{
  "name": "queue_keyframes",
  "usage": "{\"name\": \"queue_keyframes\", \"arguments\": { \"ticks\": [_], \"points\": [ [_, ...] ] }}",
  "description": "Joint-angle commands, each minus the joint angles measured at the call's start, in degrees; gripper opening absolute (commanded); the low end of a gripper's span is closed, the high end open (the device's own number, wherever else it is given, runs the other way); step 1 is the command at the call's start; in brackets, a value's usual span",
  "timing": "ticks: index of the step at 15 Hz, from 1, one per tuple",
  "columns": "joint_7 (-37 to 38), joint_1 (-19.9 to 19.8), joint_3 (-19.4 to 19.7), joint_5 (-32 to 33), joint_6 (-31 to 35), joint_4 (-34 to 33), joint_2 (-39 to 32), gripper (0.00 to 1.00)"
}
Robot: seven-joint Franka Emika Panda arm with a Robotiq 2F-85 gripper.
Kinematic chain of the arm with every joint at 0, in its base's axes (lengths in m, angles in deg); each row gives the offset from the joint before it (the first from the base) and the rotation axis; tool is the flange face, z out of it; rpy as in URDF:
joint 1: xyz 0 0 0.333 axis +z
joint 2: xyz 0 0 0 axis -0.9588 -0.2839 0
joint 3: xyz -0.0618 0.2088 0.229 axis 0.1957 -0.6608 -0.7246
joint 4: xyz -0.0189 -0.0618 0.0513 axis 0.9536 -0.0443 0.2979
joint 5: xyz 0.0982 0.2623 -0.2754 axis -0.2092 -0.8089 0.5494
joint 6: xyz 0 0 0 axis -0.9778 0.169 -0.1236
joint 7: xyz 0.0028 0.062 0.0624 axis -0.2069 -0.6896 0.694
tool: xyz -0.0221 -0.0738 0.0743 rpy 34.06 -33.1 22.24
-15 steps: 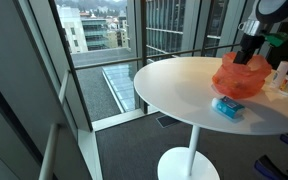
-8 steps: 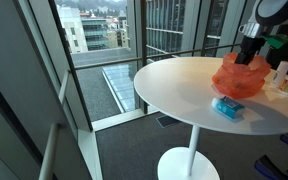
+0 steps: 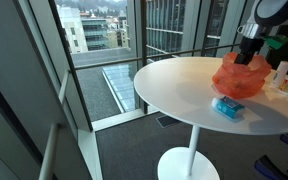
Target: Take the black bottle out of the carrier bag
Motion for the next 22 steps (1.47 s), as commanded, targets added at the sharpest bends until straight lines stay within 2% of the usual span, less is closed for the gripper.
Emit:
{"name": "queue_keyframes", "arguments": {
  "ticks": [1,22],
  "points": [
    [0.3,-0.5,-1.0,0.5,0.2,0.3,0.3,1.0],
    [-1.1,-0.8,-3.4,-0.8,1.4,1.0,-1.5,1.0]
  ]
}}
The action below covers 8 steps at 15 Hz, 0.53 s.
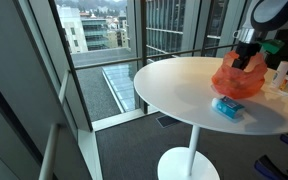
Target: Take the black bottle out of the carrier bag
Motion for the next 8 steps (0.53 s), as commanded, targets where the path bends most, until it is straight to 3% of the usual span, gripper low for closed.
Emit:
{"name": "queue_keyframes", "arguments": {
  "ticks": [1,8],
  "points": [
    [-1.1,-0.8,-0.9,-0.7,1.5,0.3,-0.4,1.0],
    [-1.3,-1.0,-1.5,-0.8,2.3,0.3,-1.5,1.0]
  ]
}}
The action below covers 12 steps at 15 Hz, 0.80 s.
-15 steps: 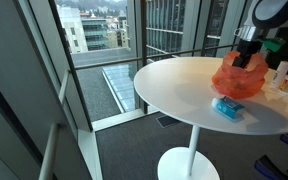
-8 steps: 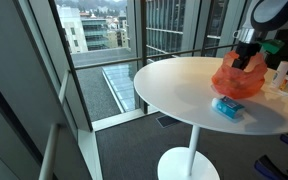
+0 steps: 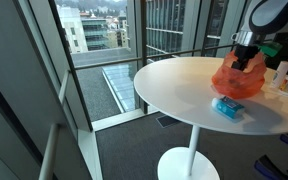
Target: Take the black bottle out of the carrier bag
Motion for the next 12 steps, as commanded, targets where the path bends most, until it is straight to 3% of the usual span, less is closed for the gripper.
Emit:
{"name": "queue_keyframes", "arguments": {
  "ticks": [1,5,7,12],
  "points": [
    [-1.3,-1.0,-1.0,-0.8,1.6,0.2,-0.5,1.0],
    [-1.3,-1.1,-1.2,-0.7,1.9,0.2,-0.9,1.0],
    [-1.2,-1.1,-1.1,-0.6,2.0,0.2,-1.1,0.72],
    [-1.1,-1.0,-1.1,-0.3,2.0,0.1,-1.4,0.32]
  ]
}}
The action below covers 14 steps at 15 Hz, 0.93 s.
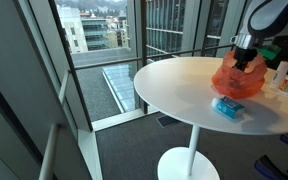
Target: Take the black bottle out of the carrier bag
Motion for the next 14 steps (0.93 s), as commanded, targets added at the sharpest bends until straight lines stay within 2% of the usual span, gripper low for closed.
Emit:
{"name": "queue_keyframes", "arguments": {
  "ticks": [1,5,14],
  "points": [
    [-1.0,-0.9,-0.7,-0.2,1.2,0.0,-0.1,0.28],
    [0.1,-0.6,-0.2,0.5,0.6,0.1,0.4,0.27],
    [3.7,-0.2,2.7,3.1,-6.0,0.8,5.4,0.27]
  ]
}}
